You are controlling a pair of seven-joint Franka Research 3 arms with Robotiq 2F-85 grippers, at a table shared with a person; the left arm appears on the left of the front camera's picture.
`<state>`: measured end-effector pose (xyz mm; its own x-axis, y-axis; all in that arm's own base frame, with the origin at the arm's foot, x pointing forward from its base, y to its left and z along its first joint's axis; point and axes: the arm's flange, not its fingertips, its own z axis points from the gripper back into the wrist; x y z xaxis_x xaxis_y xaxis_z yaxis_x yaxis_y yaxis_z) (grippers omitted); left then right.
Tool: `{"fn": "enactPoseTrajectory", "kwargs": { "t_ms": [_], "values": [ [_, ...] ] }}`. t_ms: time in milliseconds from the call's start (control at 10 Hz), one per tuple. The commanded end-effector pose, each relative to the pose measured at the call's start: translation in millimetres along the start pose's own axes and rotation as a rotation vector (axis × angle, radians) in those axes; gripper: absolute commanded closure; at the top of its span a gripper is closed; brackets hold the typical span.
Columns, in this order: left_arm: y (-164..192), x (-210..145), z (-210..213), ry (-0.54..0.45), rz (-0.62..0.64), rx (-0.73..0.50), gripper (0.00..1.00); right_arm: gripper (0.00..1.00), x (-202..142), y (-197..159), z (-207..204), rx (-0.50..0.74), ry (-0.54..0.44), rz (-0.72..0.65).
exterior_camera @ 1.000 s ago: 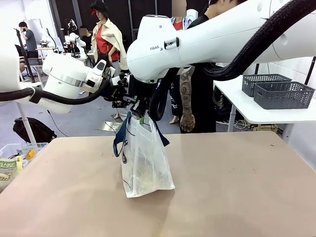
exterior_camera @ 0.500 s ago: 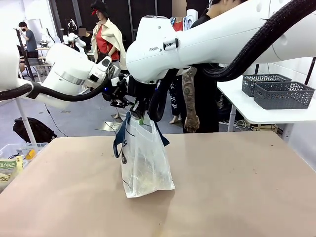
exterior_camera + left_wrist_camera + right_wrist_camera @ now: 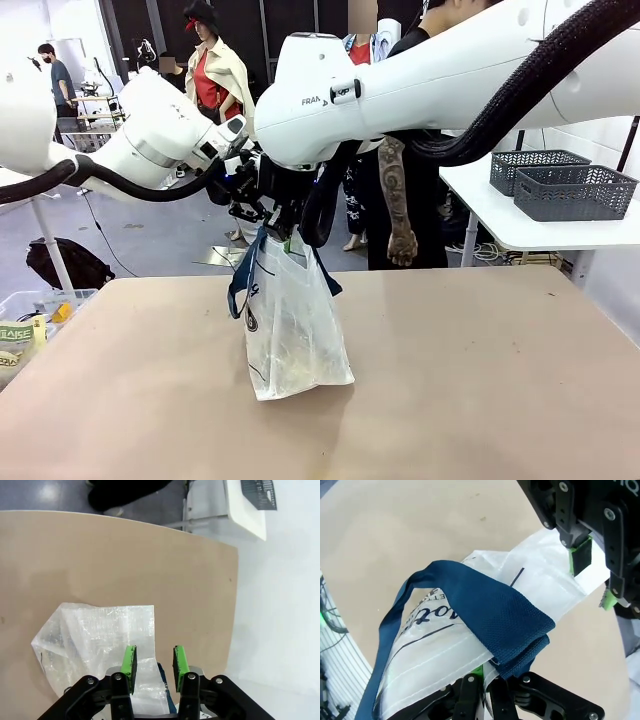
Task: Transfer purchased items from the store into the shopping bag.
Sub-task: Move the Reusable shopping bag to the right side of the table.
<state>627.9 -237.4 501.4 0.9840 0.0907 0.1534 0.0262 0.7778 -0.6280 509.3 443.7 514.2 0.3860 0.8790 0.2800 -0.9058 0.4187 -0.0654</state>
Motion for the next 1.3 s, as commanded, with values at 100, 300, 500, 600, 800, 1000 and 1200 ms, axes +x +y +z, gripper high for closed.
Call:
{"fn": "enactPoseTrajectory", "kwargs": {
  "t_ms": [100, 300, 500, 600, 800, 1000, 1200],
  "values": [
    [1.6, 11.0, -6.8, 0.022, -0.033, 0.078, 0.74, 1.0, -6.3, 7.8, -7.9, -0.038, 0.018, -0.005],
    [1.5, 9.1, -7.6, 0.034, -0.044, 0.087, 1.0, 1.0, -6.2, 9.0, -8.4, -0.042, 0.019, -0.006],
    [1.9, 9.2, -7.1, 0.027, -0.05, 0.075, 1.0, 1.0, -6.3, 9.4, -8.8, -0.046, 0.023, -0.008],
    [2.3, 9.5, -6.6, 0.027, -0.049, 0.072, 1.0, 1.0, -5.4, 8.8, -8.9, -0.044, 0.025, -0.008],
    [2.4, 9.0, -6.9, 0.035, -0.048, 0.075, 1.0, 1.0, -5.7, 10.8, -7.4, -0.046, 0.024, -0.014],
    [3.5, 8.0, -5.5, 0.032, -0.047, 0.063, 1.0, 0.88, -5.9, 12.7, -3.9, -0.043, 0.022, -0.038],
    [3.8, 3.1, -4.5, 0.022, -0.066, 0.058, 1.0, 0.51, -8.8, 19.2, 3.4, -0.063, 0.028, -0.074]
  ]
}}
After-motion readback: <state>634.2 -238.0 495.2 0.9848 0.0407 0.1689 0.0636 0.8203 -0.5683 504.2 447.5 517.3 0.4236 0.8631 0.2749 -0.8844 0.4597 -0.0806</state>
